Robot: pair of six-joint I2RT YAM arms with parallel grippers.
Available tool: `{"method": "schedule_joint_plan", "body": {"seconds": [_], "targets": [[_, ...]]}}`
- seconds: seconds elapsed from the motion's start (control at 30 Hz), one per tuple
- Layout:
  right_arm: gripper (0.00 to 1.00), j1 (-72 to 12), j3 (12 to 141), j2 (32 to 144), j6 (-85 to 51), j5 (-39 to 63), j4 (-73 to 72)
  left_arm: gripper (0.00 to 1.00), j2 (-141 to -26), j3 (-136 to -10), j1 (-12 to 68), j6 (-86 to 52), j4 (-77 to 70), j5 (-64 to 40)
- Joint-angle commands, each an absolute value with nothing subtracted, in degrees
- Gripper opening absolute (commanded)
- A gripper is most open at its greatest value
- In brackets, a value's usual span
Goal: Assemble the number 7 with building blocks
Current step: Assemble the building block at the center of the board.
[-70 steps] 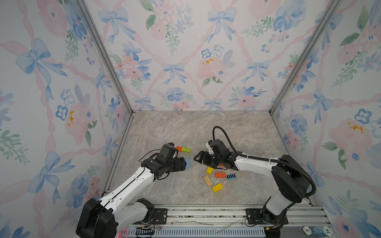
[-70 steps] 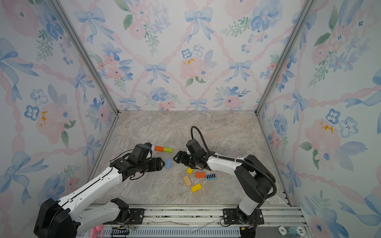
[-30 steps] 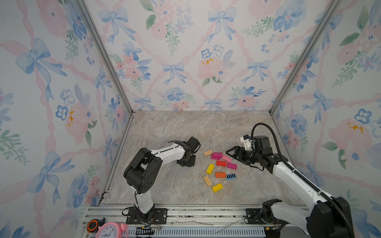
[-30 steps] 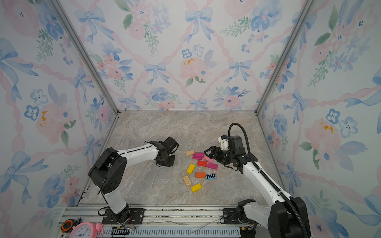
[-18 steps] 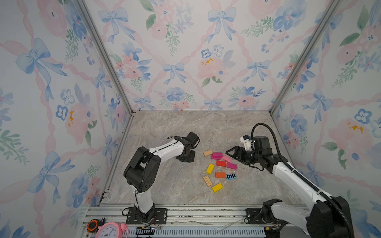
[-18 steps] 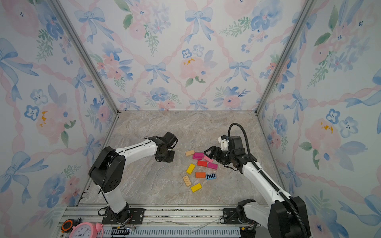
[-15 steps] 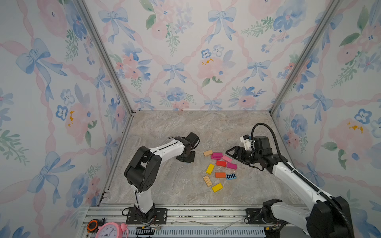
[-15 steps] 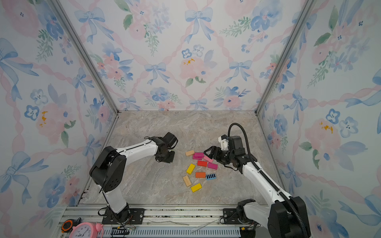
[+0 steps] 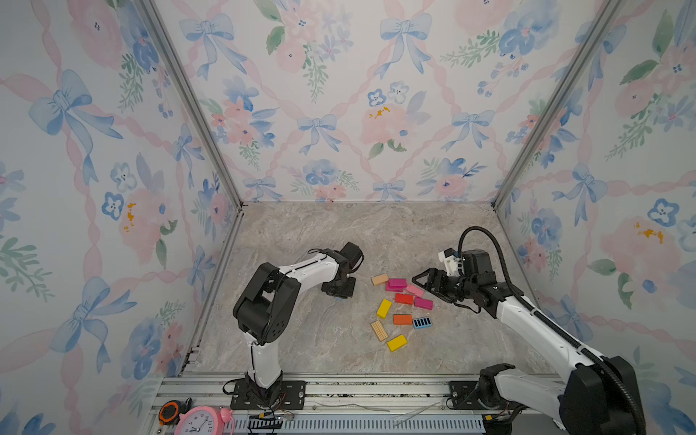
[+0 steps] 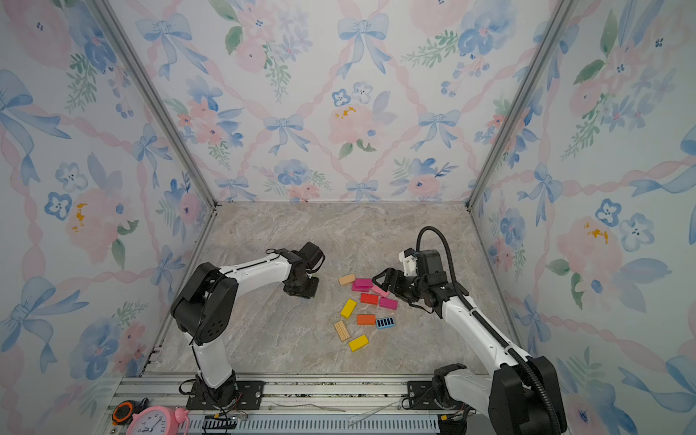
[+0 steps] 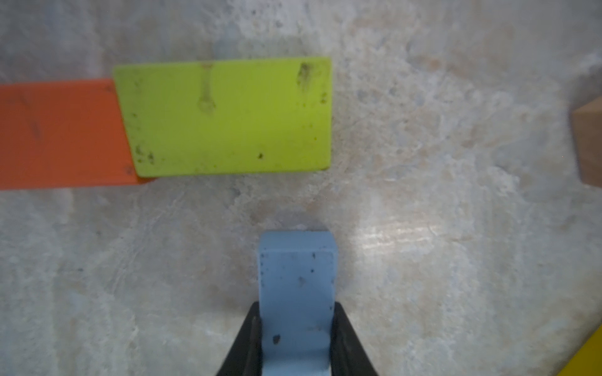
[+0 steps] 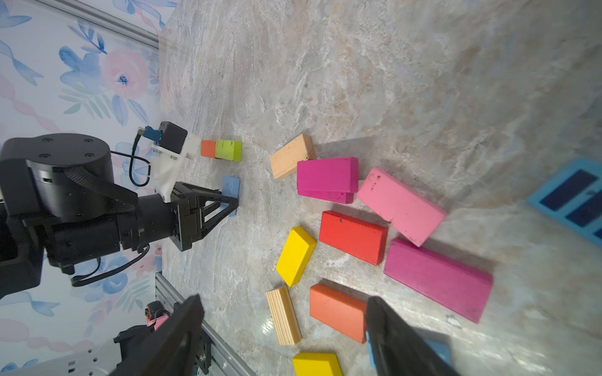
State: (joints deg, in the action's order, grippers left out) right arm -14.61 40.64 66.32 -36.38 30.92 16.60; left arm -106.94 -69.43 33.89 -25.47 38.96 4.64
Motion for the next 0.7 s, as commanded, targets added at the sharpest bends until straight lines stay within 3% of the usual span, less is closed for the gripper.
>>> {"method": "schedule_joint_plan", "body": {"seconds": [0.0,0.67], "targets": [[0.81,-14.0,39.64,66.86,-36.87,31.29,15.56,0.11,-109.1,-70.66,33.27,-24.18,40.32,4.45],[0.81,-13.34,39.17,66.36,-37.02,31.2,15.56,0.1,-111.7,-71.98,32.41,-23.38,40.25,4.73]]}}
